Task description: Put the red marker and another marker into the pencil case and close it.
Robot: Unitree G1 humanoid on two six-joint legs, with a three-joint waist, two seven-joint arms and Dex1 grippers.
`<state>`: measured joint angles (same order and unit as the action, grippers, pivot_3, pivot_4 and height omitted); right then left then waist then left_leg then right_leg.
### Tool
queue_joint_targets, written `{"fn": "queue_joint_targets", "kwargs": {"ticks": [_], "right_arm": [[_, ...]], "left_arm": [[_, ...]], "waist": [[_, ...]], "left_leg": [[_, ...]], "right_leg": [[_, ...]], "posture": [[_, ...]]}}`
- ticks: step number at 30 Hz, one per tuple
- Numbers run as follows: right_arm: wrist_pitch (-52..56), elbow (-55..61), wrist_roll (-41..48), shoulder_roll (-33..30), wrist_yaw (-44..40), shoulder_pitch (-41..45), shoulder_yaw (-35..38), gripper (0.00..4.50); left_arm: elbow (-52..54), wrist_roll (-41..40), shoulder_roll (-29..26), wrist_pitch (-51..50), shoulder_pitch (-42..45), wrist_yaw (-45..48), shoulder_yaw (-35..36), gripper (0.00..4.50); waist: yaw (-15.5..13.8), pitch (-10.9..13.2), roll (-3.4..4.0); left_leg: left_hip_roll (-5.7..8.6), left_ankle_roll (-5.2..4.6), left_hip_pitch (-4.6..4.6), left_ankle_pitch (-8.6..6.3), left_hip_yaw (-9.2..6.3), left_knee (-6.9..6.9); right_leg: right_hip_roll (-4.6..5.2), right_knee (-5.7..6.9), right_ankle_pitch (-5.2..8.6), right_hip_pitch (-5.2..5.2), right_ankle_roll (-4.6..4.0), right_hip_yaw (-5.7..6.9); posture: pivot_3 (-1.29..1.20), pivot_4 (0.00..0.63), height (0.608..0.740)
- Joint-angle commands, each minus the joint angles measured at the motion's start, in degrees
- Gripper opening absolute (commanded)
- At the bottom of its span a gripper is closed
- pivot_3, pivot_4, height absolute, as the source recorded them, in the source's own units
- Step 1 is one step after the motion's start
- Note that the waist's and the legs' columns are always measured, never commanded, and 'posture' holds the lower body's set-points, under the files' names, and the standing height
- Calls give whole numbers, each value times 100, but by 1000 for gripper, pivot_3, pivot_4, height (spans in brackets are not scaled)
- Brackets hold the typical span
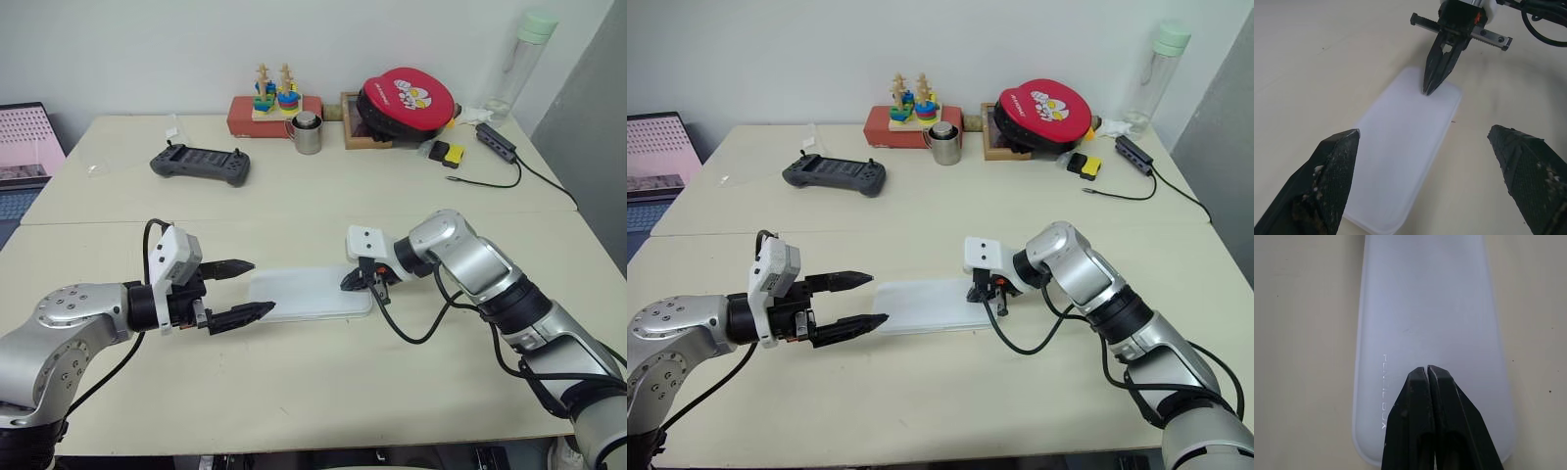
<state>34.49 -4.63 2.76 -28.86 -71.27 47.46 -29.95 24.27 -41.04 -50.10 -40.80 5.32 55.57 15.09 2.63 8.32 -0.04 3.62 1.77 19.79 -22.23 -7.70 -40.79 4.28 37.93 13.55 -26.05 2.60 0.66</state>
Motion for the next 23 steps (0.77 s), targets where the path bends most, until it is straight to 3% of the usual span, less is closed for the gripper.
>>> {"fn": "queue_joint_targets", "kwargs": {"ticks": [1,4,9,10,19,22,23], "right_arm": [[-64,359,707,166,325,-278,1091,51],[257,416,996,52,625,-436,1750,51],[756,296,1071,-394,1300,-691,2547,1312],[836,319,1075,-507,1377,-773,2644,1391],[1252,766,1342,-1158,1665,-1329,3185,3574],[1246,755,1397,-1170,1734,-1357,3175,4474],[1244,762,1406,-1168,1747,-1363,3164,4474]], "left_arm": [[-509,255,346,134,529,-621,-20,4500],[-1045,815,701,500,909,-1163,-188,4500],[-2064,1377,995,925,1290,-1547,-264,4500],[-2165,1453,962,990,1269,-1511,-276,4500],[-3053,1723,226,1455,949,-1009,209,4500],[-3225,1703,155,1557,1032,-898,250,4500],[-3241,1706,153,1576,1040,-872,248,4500]], "waist": [[-52,0,1],[-81,1,1],[-91,-2,-4],[-88,-2,-4],[-55,0,-1],[-81,-1,-1],[-81,-1,-1]], "left_leg": [[0,0,0,0,0,0],[6,0,0,0,5,-2],[6,0,1,0,-1,-2],[6,0,0,0,3,-1],[-3,0,0,0,15,3],[0,0,1,0,12,1],[1,0,0,0,13,1]], "right_leg": [[0,0,0,0,0,-1],[0,2,0,-2,1,-1],[1,2,0,-3,1,4],[1,3,0,-3,1,3],[-2,3,0,-9,1,-4],[-1,1,0,-7,1,-3],[0,1,0,-6,1,-2]], "posture": [[0,150,740],[0,150,740],[0,150,740],[0,150,740],[0,150,740],[0,150,740],[0,150,740]]}}
